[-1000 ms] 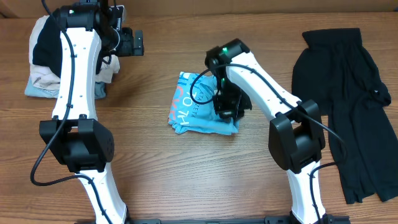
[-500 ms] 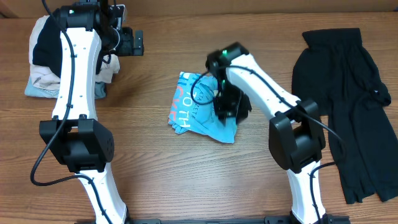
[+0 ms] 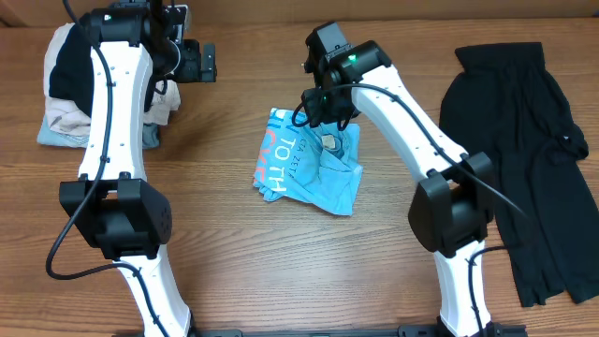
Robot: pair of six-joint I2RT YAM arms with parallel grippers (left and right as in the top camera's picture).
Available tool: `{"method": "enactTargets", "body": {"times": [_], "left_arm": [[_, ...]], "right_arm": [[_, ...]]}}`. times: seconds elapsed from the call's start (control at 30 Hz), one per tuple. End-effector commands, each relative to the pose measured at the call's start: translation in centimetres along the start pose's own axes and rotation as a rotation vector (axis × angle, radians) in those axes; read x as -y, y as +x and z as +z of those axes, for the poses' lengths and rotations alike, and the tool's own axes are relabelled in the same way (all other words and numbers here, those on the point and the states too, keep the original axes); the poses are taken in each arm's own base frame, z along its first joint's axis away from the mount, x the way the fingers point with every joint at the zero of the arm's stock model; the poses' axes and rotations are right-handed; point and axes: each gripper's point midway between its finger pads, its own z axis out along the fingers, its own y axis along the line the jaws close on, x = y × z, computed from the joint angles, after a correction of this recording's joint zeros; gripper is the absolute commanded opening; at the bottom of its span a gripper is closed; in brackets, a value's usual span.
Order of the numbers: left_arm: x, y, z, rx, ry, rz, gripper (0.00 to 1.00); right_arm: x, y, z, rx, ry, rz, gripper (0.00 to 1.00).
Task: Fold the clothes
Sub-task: 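Lift and fold the bundle's edge with the right gripper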
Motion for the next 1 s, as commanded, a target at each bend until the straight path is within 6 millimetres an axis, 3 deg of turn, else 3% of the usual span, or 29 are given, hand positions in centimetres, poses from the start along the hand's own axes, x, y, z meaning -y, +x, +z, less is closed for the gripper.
{"method": "enactTargets", "body": {"times": [0.0,0.4,0.53,0.77,0.83,0.87,0.97], "left_arm": [[0.2,-0.1,-0.1,0.007,0.002,0.023,1.00],[0.2,0.1,-0.1,0.000,0.002,0.022,1.00],[0.2,0.0,-0.1,0.000,0.002,0.022,1.00],[0.2,0.0,-0.1,0.000,0.003,0.022,1.00],[0.2,0.0,-0.1,0.000,0.003,0.022,1.00],[0.2,0.0,-0.1,0.000,0.003,0.022,1.00],[0.2,0.0,-0.1,0.003,0.002,0.022,1.00]], "right_arm": [[0.6,0.4,3.1,-0.042,0.031,-0.033,0.54],[0.6,0.2,6.1,-0.053,0.021,-0.028,0.52],[0.6,0.1,6.2,-0.049,0.021,-0.028,0.32],[0.7,0.3,6.2,-0.056,0.022,-0.024,0.22],[0.7,0.3,6.2,-0.054,0.021,-0.024,0.14],[0.7,0.2,6.2,-0.052,0.021,-0.022,0.04],[1.3,0.0,5.9,-0.050,0.025,0.014,0.04]]}}
